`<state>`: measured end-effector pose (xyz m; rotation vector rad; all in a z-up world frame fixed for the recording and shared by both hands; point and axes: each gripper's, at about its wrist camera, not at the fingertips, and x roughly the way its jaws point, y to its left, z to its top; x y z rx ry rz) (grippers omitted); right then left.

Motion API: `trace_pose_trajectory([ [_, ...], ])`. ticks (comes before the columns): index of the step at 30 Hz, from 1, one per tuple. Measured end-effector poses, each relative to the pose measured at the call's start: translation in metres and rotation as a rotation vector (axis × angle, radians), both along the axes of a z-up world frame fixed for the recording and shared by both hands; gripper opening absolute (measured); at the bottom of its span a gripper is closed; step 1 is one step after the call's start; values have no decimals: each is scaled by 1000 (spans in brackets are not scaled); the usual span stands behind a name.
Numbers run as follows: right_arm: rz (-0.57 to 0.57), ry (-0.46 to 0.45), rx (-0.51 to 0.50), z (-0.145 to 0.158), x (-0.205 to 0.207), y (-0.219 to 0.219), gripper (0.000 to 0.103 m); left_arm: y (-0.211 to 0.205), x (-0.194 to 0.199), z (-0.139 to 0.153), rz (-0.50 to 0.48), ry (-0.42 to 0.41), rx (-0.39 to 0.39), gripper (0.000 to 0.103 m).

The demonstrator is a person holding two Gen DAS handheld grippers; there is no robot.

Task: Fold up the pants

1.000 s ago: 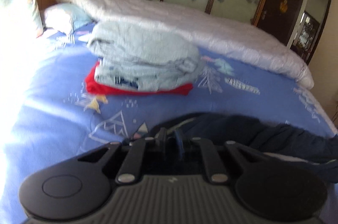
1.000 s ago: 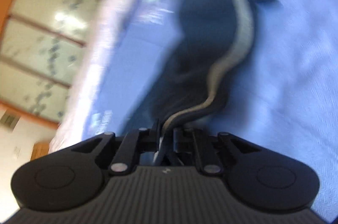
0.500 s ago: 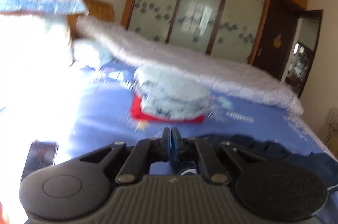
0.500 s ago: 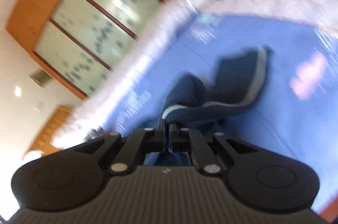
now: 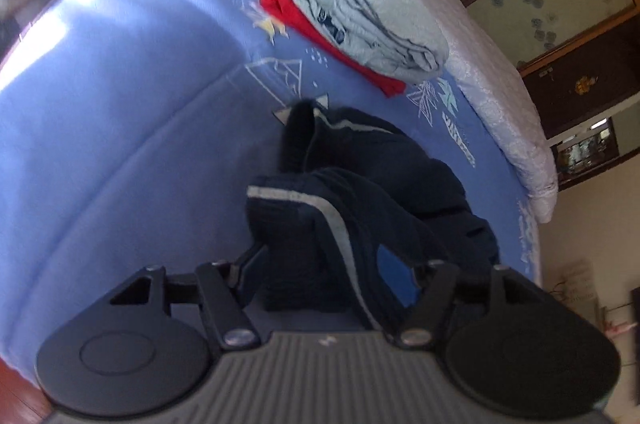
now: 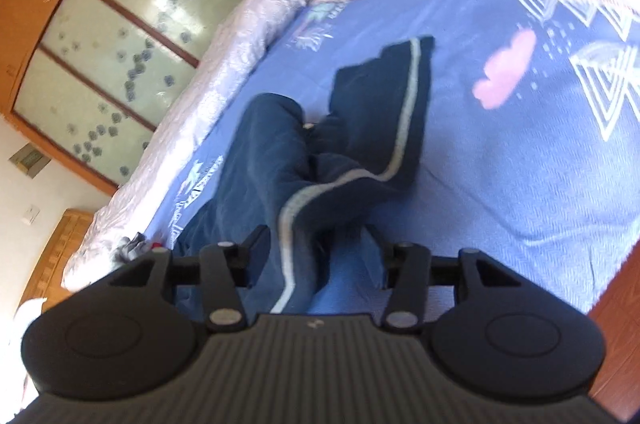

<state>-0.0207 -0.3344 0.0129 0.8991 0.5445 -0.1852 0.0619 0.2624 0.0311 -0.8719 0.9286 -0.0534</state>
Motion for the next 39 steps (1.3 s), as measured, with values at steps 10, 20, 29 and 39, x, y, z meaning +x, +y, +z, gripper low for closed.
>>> trace_pose_trajectory([
  [10,-53,64,175,-28,40,-44,58,-9,67,-38,82,163,-154,12],
  [20,-87,-39,234,13,38,-58,17,-7,111,106,1,-227,-60,12],
  [29,36,-58,83,35,36,-7,12,45,-14,124,62,-397,81,12],
  [39,13,66,-14,41,-49,24,4,85,-41,-29,225,107,150,12],
])
